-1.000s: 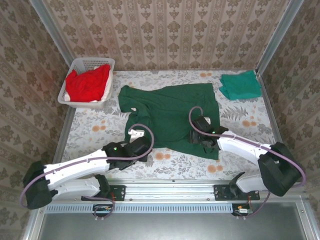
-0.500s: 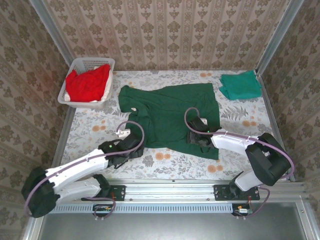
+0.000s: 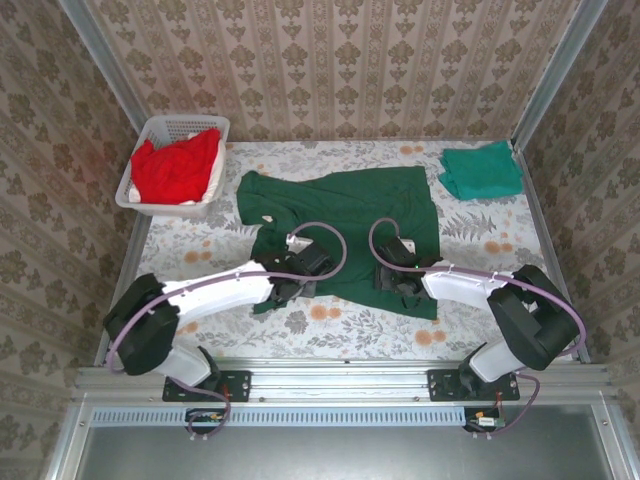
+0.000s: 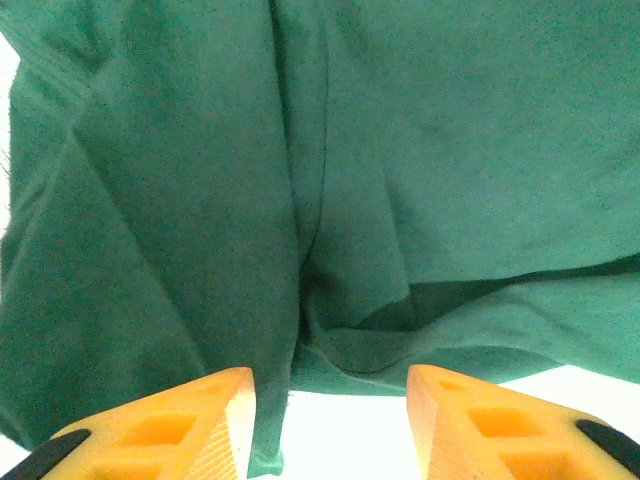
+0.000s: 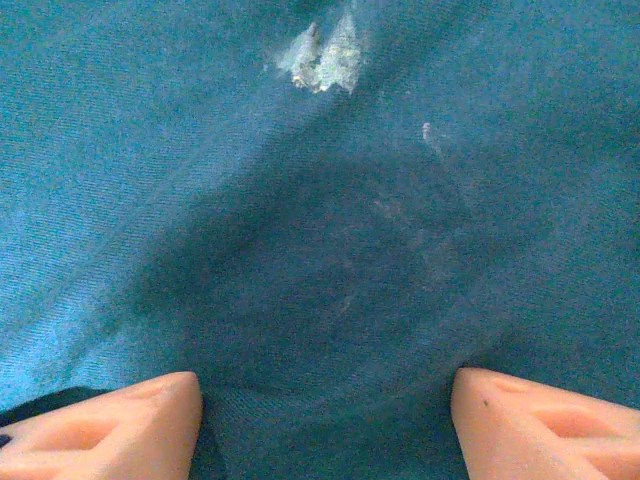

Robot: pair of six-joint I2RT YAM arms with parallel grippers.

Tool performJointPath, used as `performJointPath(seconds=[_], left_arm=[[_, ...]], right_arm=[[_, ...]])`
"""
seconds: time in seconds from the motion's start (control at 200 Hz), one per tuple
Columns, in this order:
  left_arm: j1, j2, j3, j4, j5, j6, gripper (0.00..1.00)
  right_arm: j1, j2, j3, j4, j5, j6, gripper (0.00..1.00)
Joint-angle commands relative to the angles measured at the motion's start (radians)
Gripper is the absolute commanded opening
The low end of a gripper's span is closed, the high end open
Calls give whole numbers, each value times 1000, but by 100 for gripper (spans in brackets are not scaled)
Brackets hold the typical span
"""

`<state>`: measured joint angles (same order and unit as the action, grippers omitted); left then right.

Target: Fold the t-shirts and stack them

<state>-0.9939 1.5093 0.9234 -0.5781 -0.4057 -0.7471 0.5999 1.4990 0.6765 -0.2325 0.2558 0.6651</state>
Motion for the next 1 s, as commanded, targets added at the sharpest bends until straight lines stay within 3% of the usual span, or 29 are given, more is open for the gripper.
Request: performJointPath(seconds=[0.0,0.165,0.29,0.385,0.495,0.635,0.93,0.96,0.99], left_arm=[[16,63,-42,31,18,-8,45],[23,122,-89,76,20,-51,39],[16,118,-80,57,29,-55,16],[-1,72,-72,42,4,-48,13],[23,29,-90,27,0,-38,0],[21,-72,-101,-42,-23,-43,0],[30,-433,-238,-75,1,-59,0],[37,-453,-256,-57,12,-56,10],[45,-465,-273,-37,28,-51,12]], right_arm=[[-9,-3,-20,-17,34,26,69],[-33,-32,-43,-24,40,31,69],[-48,-37,-51,-35,42,31,69],[-54,-43,-61,-28,37,26,69],[-61,-47,-68,-25,31,37,69],[-70,-57,-65,-49,21,69,67],[-75,-101,-67,-85,25,78,65],[-75,-98,-64,-86,27,79,65],[-75,-94,-61,-90,25,80,65]])
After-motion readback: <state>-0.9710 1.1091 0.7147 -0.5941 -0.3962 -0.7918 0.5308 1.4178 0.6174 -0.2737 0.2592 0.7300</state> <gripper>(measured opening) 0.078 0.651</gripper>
